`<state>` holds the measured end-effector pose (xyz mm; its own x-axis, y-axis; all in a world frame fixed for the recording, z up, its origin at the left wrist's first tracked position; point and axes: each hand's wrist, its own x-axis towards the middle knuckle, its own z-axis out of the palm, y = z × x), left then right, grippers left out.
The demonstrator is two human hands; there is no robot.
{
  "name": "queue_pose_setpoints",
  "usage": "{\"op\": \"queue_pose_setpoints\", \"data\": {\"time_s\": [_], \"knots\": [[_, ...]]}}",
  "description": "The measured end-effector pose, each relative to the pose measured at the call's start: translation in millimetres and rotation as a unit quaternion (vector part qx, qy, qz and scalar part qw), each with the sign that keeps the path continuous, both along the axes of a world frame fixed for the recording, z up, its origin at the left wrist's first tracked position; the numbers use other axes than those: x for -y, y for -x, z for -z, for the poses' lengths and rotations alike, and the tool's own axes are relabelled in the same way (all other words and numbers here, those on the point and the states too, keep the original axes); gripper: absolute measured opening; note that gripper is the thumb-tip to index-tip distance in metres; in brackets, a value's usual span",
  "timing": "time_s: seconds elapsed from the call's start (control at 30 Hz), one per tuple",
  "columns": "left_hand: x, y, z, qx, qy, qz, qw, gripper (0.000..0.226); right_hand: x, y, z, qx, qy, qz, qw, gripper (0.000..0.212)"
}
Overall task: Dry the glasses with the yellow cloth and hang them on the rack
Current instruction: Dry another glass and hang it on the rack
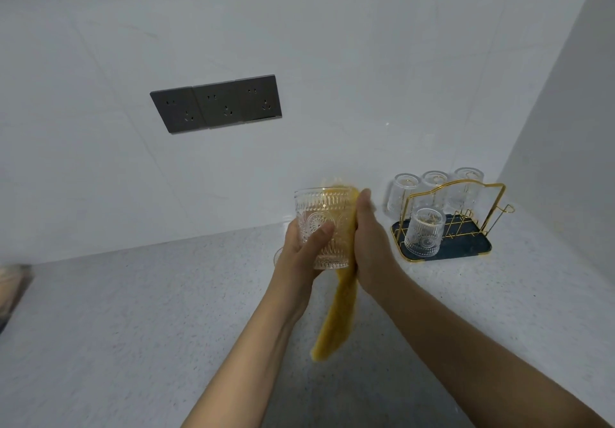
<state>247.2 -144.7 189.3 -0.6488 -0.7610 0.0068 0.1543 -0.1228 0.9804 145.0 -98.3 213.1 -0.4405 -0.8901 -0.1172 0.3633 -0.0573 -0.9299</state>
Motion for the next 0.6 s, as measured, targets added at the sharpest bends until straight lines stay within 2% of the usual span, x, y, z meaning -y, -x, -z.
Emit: {"op": "queue_pose_setpoints", "data": {"time_s": [0.1, 0.13, 0.2, 0.27, 0.3, 0.37, 0.43, 0.5, 0.6], "knots": [[2.8, 0.4, -0.1, 0.01, 0.017, -0.009, 1.0, 0.058, -6.3, -9.2, 1.9, -0.008, 0.029, -0.001, 1.0, 0.06], [3.2, 0.8, -0.4, 0.017, 0.022, -0.033, 0.999, 0.064, -7.5, -14.8, 4.6, -0.037, 0.041, 0.007, 0.998, 0.061], [2.4, 1.0, -0.8, 0.033, 0.025, -0.059, 0.997, 0.078, -5.9, -23.6, 10.0, -0.108, 0.072, 0.035, 0.991, 0.072], [-0.2, 1.3, 0.5, 0.053, 0.04, -0.066, 0.996, 0.084, -2.6, -26.9, 10.9, -0.128, 0.103, 0.045, 0.985, 0.079], [-1.4, 1.4, 0.9, 0.062, 0.043, -0.063, 0.995, 0.085, -2.6, -24.1, 8.8, -0.103, 0.102, 0.042, 0.989, 0.075], [-2.4, 1.1, 1.4, 0.044, 0.022, -0.027, 0.998, 0.078, -5.6, -13.0, -0.3, 0.007, 0.058, 0.011, 0.998, 0.065], [-1.6, -1.6, 1.6, 0.008, -0.021, 0.016, 1.0, 0.066, -7.9, 2.9, -10.7, 0.092, 0.022, -0.002, 0.995, 0.068], [0.6, -6.9, 2.8, 0.013, -0.04, 0.033, 0.999, 0.065, -9.2, 18.4, -24.3, 0.112, 0.018, 0.027, 0.993, 0.063], [1.8, -11.6, 5.8, 0.073, 0.024, 0.017, 0.997, 0.067, -8.4, 33.9, -34.6, 0.053, 0.048, 0.045, 0.996, 0.056]]}}
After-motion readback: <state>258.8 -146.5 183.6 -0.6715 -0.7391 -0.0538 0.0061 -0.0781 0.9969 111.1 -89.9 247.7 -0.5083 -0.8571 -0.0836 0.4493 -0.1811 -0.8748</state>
